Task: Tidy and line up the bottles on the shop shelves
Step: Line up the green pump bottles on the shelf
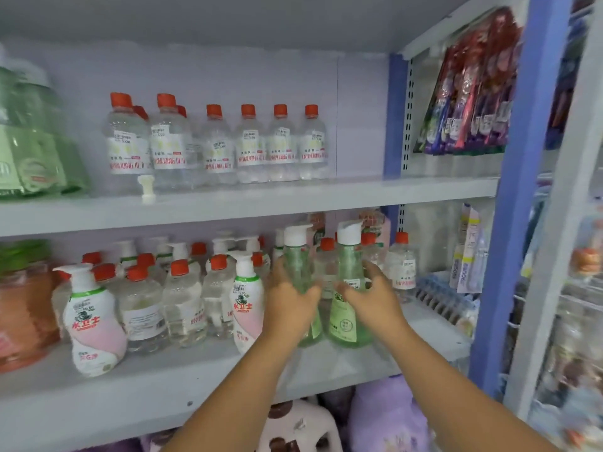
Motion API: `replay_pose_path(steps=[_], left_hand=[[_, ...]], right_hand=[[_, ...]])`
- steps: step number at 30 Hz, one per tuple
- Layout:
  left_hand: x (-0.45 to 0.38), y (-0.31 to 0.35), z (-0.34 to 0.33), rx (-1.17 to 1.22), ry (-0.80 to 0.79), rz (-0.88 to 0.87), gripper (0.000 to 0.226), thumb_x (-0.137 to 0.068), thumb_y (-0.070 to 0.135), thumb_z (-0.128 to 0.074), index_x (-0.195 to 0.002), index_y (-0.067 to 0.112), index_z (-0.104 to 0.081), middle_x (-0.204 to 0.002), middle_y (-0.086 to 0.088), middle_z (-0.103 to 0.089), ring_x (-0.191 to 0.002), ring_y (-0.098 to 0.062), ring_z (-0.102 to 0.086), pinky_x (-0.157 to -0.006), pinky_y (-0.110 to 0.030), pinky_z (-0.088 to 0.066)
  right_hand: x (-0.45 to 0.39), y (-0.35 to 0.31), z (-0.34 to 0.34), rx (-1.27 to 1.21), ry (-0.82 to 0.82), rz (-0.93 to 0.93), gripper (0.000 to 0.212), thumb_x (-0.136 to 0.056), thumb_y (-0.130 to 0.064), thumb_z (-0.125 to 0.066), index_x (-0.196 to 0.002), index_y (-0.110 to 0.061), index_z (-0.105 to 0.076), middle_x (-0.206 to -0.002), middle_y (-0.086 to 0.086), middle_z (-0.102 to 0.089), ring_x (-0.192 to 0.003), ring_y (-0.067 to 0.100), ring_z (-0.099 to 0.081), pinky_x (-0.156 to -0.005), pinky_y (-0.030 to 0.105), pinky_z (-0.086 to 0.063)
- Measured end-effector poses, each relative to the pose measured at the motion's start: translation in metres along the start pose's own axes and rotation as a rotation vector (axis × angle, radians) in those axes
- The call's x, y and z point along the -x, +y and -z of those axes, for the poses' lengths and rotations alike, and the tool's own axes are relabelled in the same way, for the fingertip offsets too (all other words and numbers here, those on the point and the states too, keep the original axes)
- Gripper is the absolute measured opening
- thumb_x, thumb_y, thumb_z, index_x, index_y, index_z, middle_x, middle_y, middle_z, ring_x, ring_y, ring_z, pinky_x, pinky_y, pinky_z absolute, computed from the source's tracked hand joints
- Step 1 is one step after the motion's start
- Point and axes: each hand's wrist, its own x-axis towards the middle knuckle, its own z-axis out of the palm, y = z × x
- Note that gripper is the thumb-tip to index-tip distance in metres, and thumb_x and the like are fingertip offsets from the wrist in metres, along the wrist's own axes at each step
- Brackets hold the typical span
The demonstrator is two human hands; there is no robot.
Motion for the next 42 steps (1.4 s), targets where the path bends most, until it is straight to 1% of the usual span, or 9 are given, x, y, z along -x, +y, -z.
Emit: replay_pose_path(steps=[4,8,10,13,20,27,31,37,42], left_hand=[[-0.024,-0.009,-0.014,-0.215,-0.007,0.099,0.071,-0.090,0.045,-0.073,-0.149,0.021,-0.042,-0.129,-0.007,-0.064,-0.112,-0.029,-0.065,-0.092,-0.038,-0.055],[-0.009,-0.024,-0.010,-0.095,-0.005,0.012,0.072,-0.090,0.045,-0.074,-0.152,0.029,-0.042,-0.132,0.000,-0.064,-0.116,-0.024,-0.064,-0.094,-0.034,-0.052],[0.009,-0.028,-0.004,-0.035,-0.005,-0.027,0.059,-0.087,0.053,-0.071,-0.140,0.035,-0.053,-0.124,0.010,-0.068,-0.111,-0.013,-0.067,-0.094,-0.040,-0.057],[0.037,-0.031,0.008,0.022,0.027,-0.006,0.047,-0.076,0.069,-0.068,-0.117,0.049,-0.057,-0.105,0.027,-0.070,-0.098,0.008,-0.066,-0.078,-0.024,-0.054],[0.076,-0.019,0.045,0.060,-0.065,0.044,0.030,-0.085,0.055,-0.078,-0.108,0.051,-0.060,-0.097,0.042,-0.068,-0.089,0.019,-0.064,-0.067,-0.016,-0.052],[0.134,0.005,0.128,0.135,-0.006,0.014,0.049,-0.064,0.079,-0.076,-0.107,0.060,-0.065,-0.106,0.028,-0.076,-0.092,0.005,-0.073,-0.066,-0.019,-0.059],[0.146,0.035,0.184,0.166,0.072,-0.035,0.049,-0.062,0.077,-0.079,-0.104,0.055,-0.070,-0.104,0.018,-0.079,-0.093,-0.004,-0.077,-0.068,-0.021,-0.060],[0.142,0.086,0.257,0.074,0.239,-0.109,0.065,-0.048,0.091,-0.073,-0.103,0.057,-0.070,-0.099,0.019,-0.079,-0.085,-0.004,-0.077,-0.071,-0.036,-0.060],[0.125,0.106,0.313,0.023,0.341,-0.135,0.055,-0.064,0.078,-0.075,-0.109,0.046,-0.072,-0.101,0.013,-0.080,-0.088,-0.013,-0.079,-0.075,-0.043,-0.062]], right_hand=[[-0.006,0.006,-0.002,0.006,-0.058,0.011,0.037,-0.076,-0.046,-0.085,-0.100,-0.042,-0.057,-0.079,-0.025,-0.071,-0.076,-0.008,-0.066,-0.055,0.015,-0.046],[0.013,0.010,0.005,-0.010,-0.097,0.040,0.038,-0.072,-0.053,-0.084,-0.101,-0.042,-0.062,-0.088,-0.023,-0.074,-0.080,-0.009,-0.067,-0.065,0.020,-0.052],[0.025,0.010,0.009,-0.034,-0.143,0.034,0.044,-0.071,-0.055,-0.085,-0.107,-0.040,-0.064,-0.095,-0.022,-0.074,-0.084,-0.009,-0.068,-0.068,0.020,-0.054],[0.041,0.010,0.014,-0.089,-0.206,0.037,0.043,-0.073,-0.051,-0.086,-0.108,-0.039,-0.066,-0.097,-0.024,-0.075,-0.086,-0.010,-0.069,-0.069,0.018,-0.054],[0.077,-0.004,0.023,-0.210,-0.255,0.077,0.029,-0.080,-0.045,-0.084,-0.106,-0.038,-0.072,-0.098,-0.024,-0.076,-0.088,-0.006,-0.072,-0.075,0.026,-0.057],[0.123,-0.044,0.026,-0.255,-0.439,0.180,0.022,-0.077,-0.052,-0.083,-0.095,-0.055,-0.071,-0.096,-0.023,-0.077,-0.086,-0.001,-0.075,-0.071,0.025,-0.058],[0.144,-0.086,0.025,-0.300,-0.529,0.250,0.023,-0.078,-0.052,-0.083,-0.098,-0.054,-0.071,-0.098,-0.023,-0.077,-0.087,0.000,-0.075,-0.066,0.018,-0.058],[0.146,-0.174,0.030,-0.421,-0.605,0.354,0.038,-0.066,-0.069,-0.077,-0.099,-0.050,-0.073,-0.100,-0.020,-0.078,-0.089,0.001,-0.076,-0.079,0.033,-0.057],[0.136,-0.246,0.015,-0.475,-0.594,0.445,0.042,-0.063,-0.064,-0.079,-0.094,-0.036,-0.077,-0.095,-0.011,-0.080,-0.086,0.011,-0.078,-0.079,0.039,-0.059]])
